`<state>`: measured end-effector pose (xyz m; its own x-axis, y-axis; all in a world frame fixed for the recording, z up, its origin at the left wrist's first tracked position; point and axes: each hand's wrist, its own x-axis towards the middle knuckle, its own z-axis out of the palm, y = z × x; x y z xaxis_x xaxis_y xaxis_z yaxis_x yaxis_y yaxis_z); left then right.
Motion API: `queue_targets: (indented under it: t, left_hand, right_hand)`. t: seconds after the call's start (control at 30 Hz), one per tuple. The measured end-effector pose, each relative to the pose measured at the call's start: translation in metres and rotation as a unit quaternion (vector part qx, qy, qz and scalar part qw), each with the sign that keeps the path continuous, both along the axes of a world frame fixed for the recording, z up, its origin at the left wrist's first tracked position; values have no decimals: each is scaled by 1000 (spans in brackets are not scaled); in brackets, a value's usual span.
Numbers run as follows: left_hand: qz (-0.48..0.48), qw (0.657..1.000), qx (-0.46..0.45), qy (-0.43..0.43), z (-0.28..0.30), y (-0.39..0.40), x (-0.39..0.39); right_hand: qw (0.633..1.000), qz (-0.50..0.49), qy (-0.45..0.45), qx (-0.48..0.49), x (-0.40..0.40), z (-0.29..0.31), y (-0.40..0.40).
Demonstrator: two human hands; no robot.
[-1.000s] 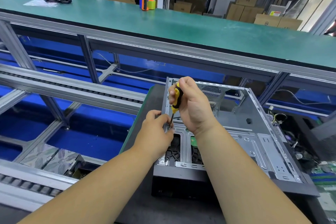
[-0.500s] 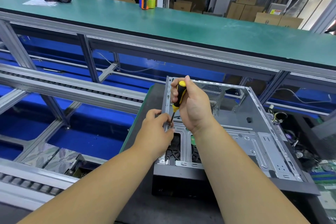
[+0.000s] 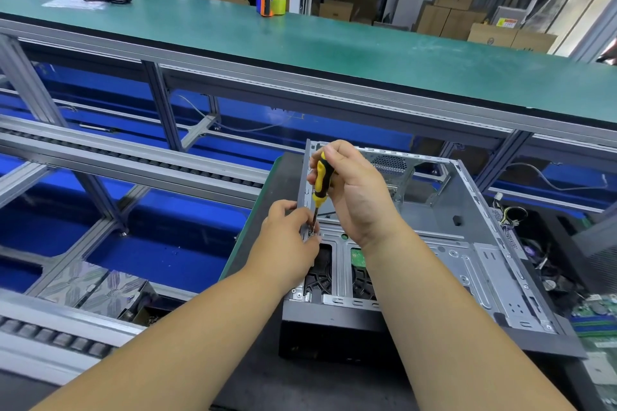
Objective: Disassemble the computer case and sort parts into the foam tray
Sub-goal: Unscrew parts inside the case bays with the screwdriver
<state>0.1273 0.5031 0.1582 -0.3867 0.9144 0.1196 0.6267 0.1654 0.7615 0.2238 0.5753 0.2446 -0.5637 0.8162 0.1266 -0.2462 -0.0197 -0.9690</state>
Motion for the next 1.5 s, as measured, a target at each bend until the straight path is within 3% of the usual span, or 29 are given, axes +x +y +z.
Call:
queue_targets:
  t: [0.33, 1.0, 1.3, 1.5]
  left_hand:
    - [1, 1000, 6, 4, 0, 0, 0]
    - [1, 1000, 9, 1, -2, 0, -1]
    - [1, 1000, 12, 2, -4, 1, -2]
    - [-2, 1000, 12, 10, -4, 1, -2]
  right_hand:
    - [997, -14, 58, -46, -9, -4, -2]
    - [999, -21, 5, -33, -3, 0, 2]
    - [995, -24, 49, -78, -12, -2, 0]
    - [997, -39, 53, -46, -20, -9, -2]
